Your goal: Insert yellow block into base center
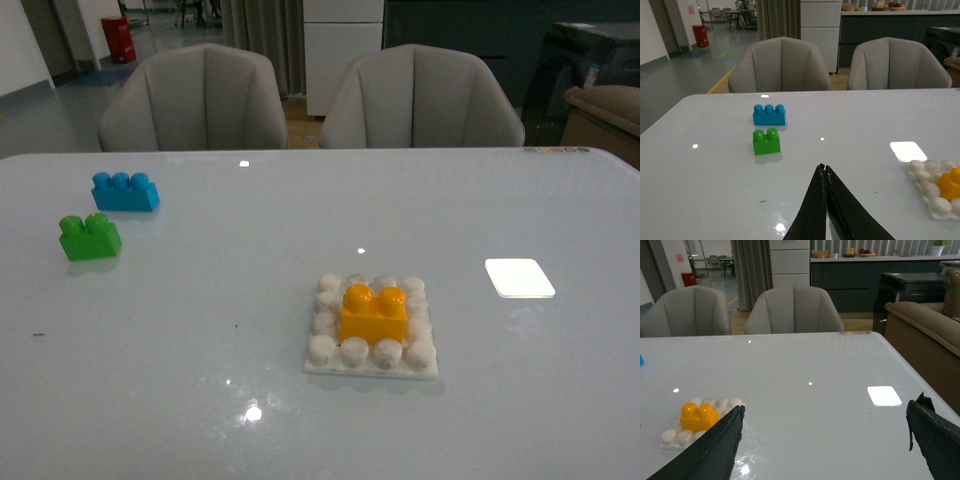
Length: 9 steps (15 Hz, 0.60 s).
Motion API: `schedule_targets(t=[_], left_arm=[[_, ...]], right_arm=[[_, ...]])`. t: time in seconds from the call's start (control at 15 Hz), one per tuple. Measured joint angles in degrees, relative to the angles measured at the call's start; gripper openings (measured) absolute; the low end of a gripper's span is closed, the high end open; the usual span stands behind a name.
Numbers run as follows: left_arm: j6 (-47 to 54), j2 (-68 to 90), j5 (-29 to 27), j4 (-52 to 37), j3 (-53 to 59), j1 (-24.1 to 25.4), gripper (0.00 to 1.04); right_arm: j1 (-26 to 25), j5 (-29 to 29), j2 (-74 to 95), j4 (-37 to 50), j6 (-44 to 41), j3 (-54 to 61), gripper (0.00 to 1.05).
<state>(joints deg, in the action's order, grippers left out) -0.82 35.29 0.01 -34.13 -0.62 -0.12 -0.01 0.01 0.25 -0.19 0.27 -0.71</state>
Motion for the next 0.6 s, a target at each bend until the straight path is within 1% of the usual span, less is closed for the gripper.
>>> schedule_targets(t=[0.13, 0.27, 0.6], left_arm=[[0.0, -7.5, 0.0, 6.5, 0.0, 0.0, 0.02], [0.0, -11.4, 0.0, 10.5, 0.0, 0.0, 0.02], [0.0, -18.3, 0.0, 17.0, 0.0, 0.0, 0.02]], right_arm=[[0.0, 0.0, 0.0, 0.0, 0.0, 0.0, 0.98], [0.0, 0.0, 0.0, 0.0, 0.0, 0.0, 0.98], [0.0, 0.0, 0.0, 0.0, 0.0, 0.0, 0.98]])
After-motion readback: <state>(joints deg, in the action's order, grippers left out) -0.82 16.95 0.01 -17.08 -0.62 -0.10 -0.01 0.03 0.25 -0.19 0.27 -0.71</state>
